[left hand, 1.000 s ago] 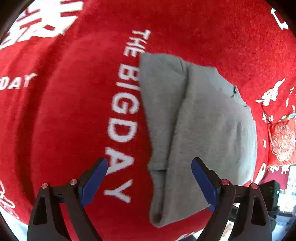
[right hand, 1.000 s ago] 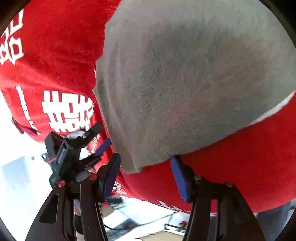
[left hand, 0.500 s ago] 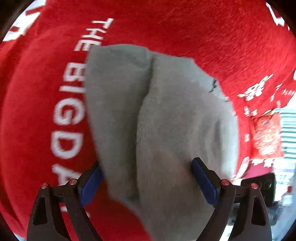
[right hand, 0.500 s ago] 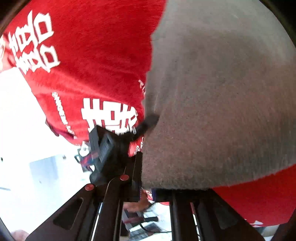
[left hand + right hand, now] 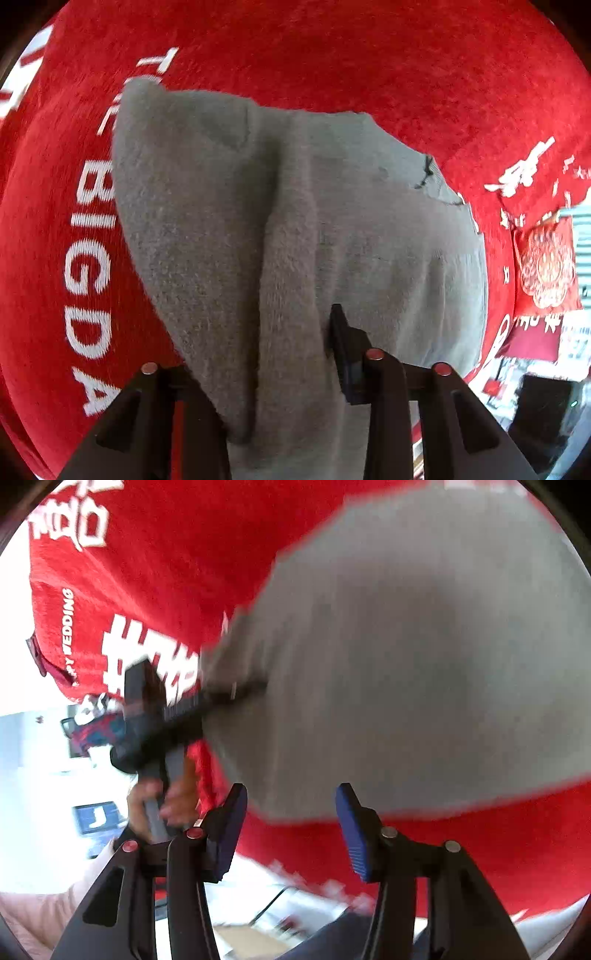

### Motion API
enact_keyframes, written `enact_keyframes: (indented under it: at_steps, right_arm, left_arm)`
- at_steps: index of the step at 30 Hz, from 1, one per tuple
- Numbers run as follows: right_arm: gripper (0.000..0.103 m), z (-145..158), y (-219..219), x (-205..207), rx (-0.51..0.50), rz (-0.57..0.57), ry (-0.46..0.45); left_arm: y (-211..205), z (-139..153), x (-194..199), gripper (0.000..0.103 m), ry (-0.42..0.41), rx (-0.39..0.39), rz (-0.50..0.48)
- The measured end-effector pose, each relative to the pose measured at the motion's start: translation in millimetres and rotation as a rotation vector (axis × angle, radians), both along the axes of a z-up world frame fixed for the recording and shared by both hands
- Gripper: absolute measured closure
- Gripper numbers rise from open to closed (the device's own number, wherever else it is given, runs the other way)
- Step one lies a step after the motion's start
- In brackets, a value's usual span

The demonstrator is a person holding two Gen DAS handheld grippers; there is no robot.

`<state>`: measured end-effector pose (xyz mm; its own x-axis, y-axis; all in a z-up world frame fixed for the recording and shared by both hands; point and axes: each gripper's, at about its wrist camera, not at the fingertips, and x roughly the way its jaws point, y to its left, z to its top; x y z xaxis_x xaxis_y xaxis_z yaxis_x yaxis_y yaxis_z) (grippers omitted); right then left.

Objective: Fold small clothes

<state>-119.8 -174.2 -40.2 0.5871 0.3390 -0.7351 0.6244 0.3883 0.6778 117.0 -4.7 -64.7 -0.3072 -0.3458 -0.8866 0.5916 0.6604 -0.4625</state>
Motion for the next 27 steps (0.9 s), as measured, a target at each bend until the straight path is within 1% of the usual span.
enact_keyframes:
  at_steps: [1, 2, 3, 4, 6, 7, 8, 9, 11, 13, 14, 16, 17, 19, 20, 23, 24, 27]
  right_arm:
    - [0.092, -0.1, -12.6, 2.8, -0.042, -0.011, 0.019]
    - [0.097, -1.1, -22.8, 9.3, -0.067, -0.019, 0.037]
    - [0.097, -7.5, -33.4, 15.5, -0.102, -0.031, 0.06]
    - [0.097, -15.2, -39.0, 22.1, -0.117, -0.033, 0.081]
    - [0.098, -47.3, -44.1, 33.1, -0.089, 0.006, 0.148]
    - [0.101, -59.2, -43.0, 32.5, -0.063, 0.021, 0.157]
    - [0.102, -61.5, -42.7, 29.7, -0.061, 0.011, 0.122]
    - [0.102, -60.8, -42.8, 28.9, -0.059, 0.016, 0.116]
    - [0.102, -60.0, -45.0, 23.4, -0.022, 0.022, 0.079]
    - [0.101, -59.9, -49.7, 13.9, 0.036, 0.014, 0.04]
    - [0.1, -58.1, -54.2, 5.7, 0.054, 0.008, 0.018]
    - [0.098, -50.3, -64.4, -9.4, 0.056, -0.016, -0.014]
    - [0.097, -47.3, -60.4, -12.7, 0.058, -0.03, -0.026]
    - [0.096, -42.3, -76.6, -37.9, 0.085, -0.094, -0.07]
    - [0.096, -41.6, -81.5, -47.0, 0.095, -0.117, -0.087]
    - [0.096, -46.0, -103.3, -86.0, 0.132, -0.2, -0.129]
    - [0.096, -50.5, -107.0, -93.9, 0.142, -0.217, -0.129]
    - [0.095, -70.9, -109.4, -110.3, 0.198, -0.252, -0.117]
  left_arm:
    - [-0.5, 0.2, -0.4, 0.066, -0.003, 0.003, 0.005]
    - [-0.4, 0.7, -2.1, 0.067, -0.015, 0.007, -0.002]
    - [-1.2, 3.3, -5.2, 0.071, -0.042, 0.014, -0.014]
    - [-5.0, 5.7, -9.1, 0.077, -0.065, 0.017, -0.026]
    - [-10.2, 12.6, -13.9, 0.081, -0.094, 0.016, -0.035]
    - [-12.0, 17.2, -15.3, 0.081, -0.102, 0.013, -0.034]
    - [-14.6, 24.9, -17.5, 0.082, -0.106, 0.002, -0.027]
    - [-15.2, 30.3, -18.1, 0.082, -0.106, -0.009, -0.024]
    - [-21.4, 48.8, -20.0, 0.082, -0.113, -0.04, -0.021]
    - [-33.8, 71.9, -27.9, 0.082, -0.126, -0.077, -0.035]
    - [-43.1, 83.1, -34.6, 0.082, -0.136, -0.093, -0.048]
    - [-60.0, 99.2, -48.2, 0.082, -0.151, -0.116, -0.076]
    - [-74.6, 108.6, -59.6, 0.082, -0.149, -0.132, -0.093]
    - [-95.9, 119.7, -76.3, 0.082, -0.142, -0.15, -0.118]
    - [-114.2, 125.1, -92.4, 0.082, -0.144, -0.158, -0.144]
    - [-151.9, 132.4, -128.7, 0.082, -0.184, -0.151, -0.214]
    - [-171.1, 129.3, -147.9, 0.082, -0.21, -0.135, -0.249]
    - [-213.4, 103.4, -193.9, 0.082, -0.262, -0.091, -0.331]
